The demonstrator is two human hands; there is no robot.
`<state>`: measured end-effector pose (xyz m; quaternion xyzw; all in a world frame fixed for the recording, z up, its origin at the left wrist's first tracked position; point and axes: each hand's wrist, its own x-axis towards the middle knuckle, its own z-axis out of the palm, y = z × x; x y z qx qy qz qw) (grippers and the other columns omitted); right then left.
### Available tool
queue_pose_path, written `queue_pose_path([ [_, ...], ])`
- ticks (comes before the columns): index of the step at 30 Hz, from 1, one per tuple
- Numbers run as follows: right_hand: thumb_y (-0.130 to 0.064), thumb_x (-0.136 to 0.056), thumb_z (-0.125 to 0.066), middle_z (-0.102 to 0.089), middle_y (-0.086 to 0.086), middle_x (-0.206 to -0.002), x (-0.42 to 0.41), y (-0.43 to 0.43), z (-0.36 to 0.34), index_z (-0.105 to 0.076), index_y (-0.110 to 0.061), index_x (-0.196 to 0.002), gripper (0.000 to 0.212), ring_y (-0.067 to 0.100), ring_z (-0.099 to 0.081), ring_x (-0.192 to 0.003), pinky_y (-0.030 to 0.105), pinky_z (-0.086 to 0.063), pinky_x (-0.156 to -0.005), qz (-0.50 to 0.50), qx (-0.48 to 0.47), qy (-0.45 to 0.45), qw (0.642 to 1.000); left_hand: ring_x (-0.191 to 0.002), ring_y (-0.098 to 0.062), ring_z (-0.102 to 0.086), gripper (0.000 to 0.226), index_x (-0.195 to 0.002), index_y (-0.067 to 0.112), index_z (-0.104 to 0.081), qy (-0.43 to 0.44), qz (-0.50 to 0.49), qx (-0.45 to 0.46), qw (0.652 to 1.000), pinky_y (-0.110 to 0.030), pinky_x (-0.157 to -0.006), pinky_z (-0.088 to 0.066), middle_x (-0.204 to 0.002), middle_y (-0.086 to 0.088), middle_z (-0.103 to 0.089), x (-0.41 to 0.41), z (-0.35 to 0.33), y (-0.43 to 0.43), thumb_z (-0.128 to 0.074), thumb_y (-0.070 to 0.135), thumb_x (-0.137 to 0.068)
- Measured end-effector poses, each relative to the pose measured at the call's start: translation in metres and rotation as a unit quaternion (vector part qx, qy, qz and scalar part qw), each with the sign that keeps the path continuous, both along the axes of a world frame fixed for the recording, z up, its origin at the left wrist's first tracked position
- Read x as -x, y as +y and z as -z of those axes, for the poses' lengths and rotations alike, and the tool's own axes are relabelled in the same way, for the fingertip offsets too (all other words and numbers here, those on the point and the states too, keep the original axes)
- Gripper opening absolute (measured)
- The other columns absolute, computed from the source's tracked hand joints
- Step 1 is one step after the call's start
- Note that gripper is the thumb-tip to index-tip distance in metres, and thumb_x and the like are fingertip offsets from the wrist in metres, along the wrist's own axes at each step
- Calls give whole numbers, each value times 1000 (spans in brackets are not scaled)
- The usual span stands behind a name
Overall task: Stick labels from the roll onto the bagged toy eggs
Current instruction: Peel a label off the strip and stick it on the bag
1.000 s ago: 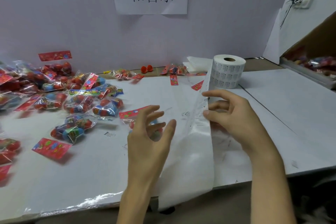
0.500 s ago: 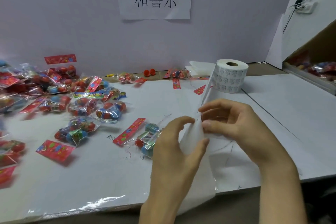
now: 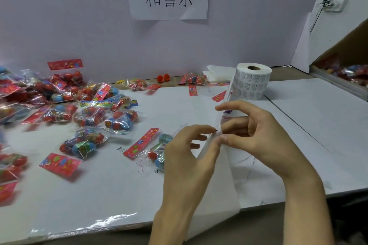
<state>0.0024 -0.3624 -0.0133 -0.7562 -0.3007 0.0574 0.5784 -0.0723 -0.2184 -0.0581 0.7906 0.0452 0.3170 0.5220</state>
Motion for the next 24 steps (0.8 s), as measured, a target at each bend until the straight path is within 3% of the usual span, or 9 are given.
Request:
queue_pose_path([
  [5, 1, -83, -79, -78, 3, -87, 2, -2, -3, -60, -36, -130, 63, 16, -76, -90, 14, -54, -82, -2, 15, -6, 1000, -86, -3, -71, 7, -96, 24, -77, 22, 22, -40, 999, -19, -76, -59, -92, 15, -75, -9, -9, 7, -79, 27, -90],
  [12, 6, -83, -77, -79, 1, -91, 5, -6, -6, -56, -38, -137, 73, 15, -76, -93, 19, -57, -86, 2, 29, -5, 1000, -80, -1, -70, 13, -94, 24, -77, 42, 40, -80, 995, -12, -72, -57, -89, 13, -75, -13, -20, 14, -82, 31, -86],
  [21, 0, -84, -79, -79, -7, -90, 4, -3, -5, -53, -42, -141, 76, 11, -76, -91, 14, -54, -89, 11, 41, -14, 999, -75, 1, -68, 7, -93, 24, -78, 39, 32, -130, 990, -7, -72, -55, -90, 13, -73, -17, -23, 13, -82, 23, -87],
  [24, -3, -84, -80, -79, -10, -90, 3, -3, -4, -52, -42, -141, 75, 11, -76, -90, 9, -53, -82, 11, 47, -15, 999, -71, 3, -66, 5, -93, 21, -80, 26, 28, -133, 990, -4, -71, -52, -91, 9, -76, -17, -22, 12, -81, 20, -88],
])
